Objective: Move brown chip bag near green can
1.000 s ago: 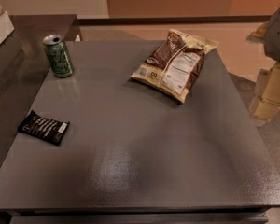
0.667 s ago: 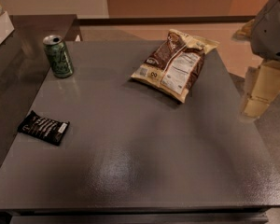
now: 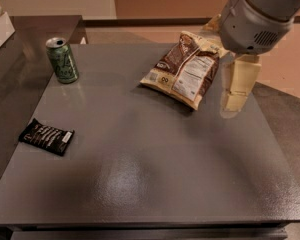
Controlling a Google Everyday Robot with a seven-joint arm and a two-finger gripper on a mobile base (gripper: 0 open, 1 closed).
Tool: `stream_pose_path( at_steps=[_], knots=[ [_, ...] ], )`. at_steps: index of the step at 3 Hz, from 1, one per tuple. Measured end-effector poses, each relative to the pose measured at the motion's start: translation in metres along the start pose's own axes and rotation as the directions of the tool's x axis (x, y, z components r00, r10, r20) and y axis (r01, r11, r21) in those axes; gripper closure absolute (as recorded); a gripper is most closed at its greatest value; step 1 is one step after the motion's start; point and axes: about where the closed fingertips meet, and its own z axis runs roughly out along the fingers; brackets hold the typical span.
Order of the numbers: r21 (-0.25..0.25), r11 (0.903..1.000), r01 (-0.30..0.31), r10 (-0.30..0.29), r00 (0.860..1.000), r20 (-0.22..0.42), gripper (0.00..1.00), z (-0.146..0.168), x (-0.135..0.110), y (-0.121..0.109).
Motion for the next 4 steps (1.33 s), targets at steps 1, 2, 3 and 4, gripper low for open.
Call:
stream_pose_path(
  at_steps=[1,2,3,4],
  knots=[
    [-0.025,0.99,0.139,-0.139,0.99,-0.002,0.0,0.022,-0.02,-0.024],
    [-0.028,0.9591,0.282,-0.282,0.959,-0.034,0.0,0.045,-0.031,-0.052],
    [-0.043,0.9107,0.411,-0.413,0.909,-0.063,0.0,0.068,-0.038,-0.074],
    [-0.07,0.8547,0.514,-0.519,0.85,-0.093,0.0,0.089,-0.039,-0.093]
  ],
)
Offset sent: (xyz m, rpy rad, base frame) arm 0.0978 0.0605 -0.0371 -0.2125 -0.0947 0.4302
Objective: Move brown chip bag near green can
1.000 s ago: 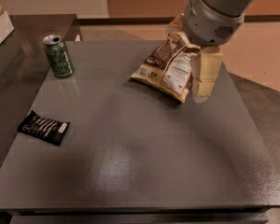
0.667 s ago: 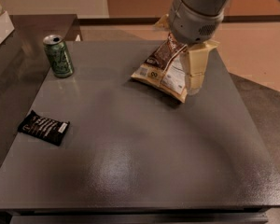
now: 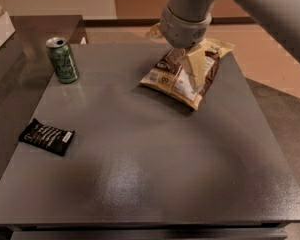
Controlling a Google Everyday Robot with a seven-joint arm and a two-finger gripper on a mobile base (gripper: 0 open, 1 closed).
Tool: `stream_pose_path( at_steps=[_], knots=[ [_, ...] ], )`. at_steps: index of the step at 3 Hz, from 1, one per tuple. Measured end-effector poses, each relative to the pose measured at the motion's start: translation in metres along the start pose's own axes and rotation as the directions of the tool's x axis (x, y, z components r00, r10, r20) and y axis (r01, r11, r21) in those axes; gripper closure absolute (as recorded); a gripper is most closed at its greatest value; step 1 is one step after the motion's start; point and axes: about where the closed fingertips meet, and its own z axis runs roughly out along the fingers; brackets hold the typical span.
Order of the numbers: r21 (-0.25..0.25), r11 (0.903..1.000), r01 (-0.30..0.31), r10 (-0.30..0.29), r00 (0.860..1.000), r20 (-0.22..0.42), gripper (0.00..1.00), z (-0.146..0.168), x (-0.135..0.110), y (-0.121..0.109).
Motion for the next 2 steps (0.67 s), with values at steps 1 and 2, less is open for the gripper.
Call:
stream_pose_path(
  at_steps=[1,2],
  knots=[
    [-0.019,0.9976,0.066,-0.067,0.996,-0.06,0.0,0.016,0.016,-0.015],
    [-0.053,0.9933,0.103,-0.108,0.988,-0.11,0.0,0.03,0.033,-0.017]
  ],
)
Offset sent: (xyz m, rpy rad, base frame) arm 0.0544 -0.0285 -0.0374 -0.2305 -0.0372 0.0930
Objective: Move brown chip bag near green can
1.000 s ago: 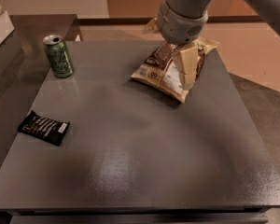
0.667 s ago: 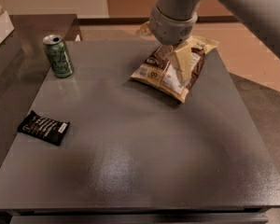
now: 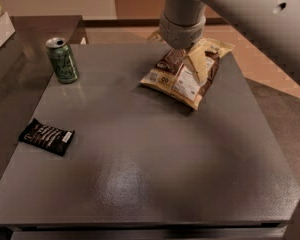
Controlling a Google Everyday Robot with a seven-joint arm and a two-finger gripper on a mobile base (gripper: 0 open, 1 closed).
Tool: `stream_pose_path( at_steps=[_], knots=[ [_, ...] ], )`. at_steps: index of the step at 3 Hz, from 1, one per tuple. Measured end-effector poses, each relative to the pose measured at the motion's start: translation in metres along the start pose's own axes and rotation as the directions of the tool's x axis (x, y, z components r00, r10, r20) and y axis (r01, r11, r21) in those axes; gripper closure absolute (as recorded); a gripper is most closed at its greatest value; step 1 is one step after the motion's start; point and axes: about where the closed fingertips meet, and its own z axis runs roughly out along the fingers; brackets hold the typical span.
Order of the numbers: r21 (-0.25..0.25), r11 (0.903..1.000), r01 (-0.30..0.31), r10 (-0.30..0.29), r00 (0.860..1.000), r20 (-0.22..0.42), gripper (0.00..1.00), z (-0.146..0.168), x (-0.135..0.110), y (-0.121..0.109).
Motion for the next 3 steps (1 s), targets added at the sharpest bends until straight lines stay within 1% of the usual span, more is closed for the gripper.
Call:
stream_pose_path(
  at_steps=[1,2,3],
  knots=[
    [-0.038,0.9988,0.03,-0.031,0.999,-0.022,0.0,0.017,0.007,0.005],
    [-0.078,0.9954,0.056,-0.058,0.998,-0.02,0.0,0.034,0.003,0.012],
    [-0.109,0.9915,0.071,-0.073,0.997,-0.014,0.17,0.045,-0.002,0.02]
  ],
)
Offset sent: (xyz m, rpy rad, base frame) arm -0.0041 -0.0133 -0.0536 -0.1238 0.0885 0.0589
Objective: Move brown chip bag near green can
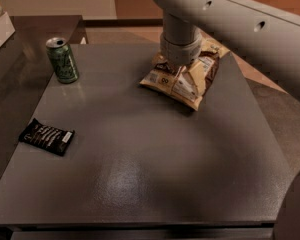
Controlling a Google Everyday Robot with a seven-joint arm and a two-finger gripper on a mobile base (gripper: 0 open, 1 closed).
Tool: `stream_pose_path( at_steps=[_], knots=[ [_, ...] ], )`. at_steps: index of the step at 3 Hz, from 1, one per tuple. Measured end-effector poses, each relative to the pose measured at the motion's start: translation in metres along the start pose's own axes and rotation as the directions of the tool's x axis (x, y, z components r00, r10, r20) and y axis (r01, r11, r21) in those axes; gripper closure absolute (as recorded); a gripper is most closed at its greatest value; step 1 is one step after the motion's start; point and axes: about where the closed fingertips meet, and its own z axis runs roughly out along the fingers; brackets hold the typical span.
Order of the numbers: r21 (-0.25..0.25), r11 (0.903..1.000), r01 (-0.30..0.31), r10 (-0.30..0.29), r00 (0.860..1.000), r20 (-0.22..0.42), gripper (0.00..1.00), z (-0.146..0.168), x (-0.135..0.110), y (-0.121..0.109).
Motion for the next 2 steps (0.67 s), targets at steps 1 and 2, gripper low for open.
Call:
stream_pose_path(
  at_steps=[1,2],
  knots=[
    [-0.024,0.9996,0.013,-0.013,1.0,-0.002,0.41,0.0042,-0.0056,0.0037],
    [-0.022,0.9996,0.018,-0.018,1.0,-0.001,0.64,-0.0016,-0.0113,0.0031]
  ],
)
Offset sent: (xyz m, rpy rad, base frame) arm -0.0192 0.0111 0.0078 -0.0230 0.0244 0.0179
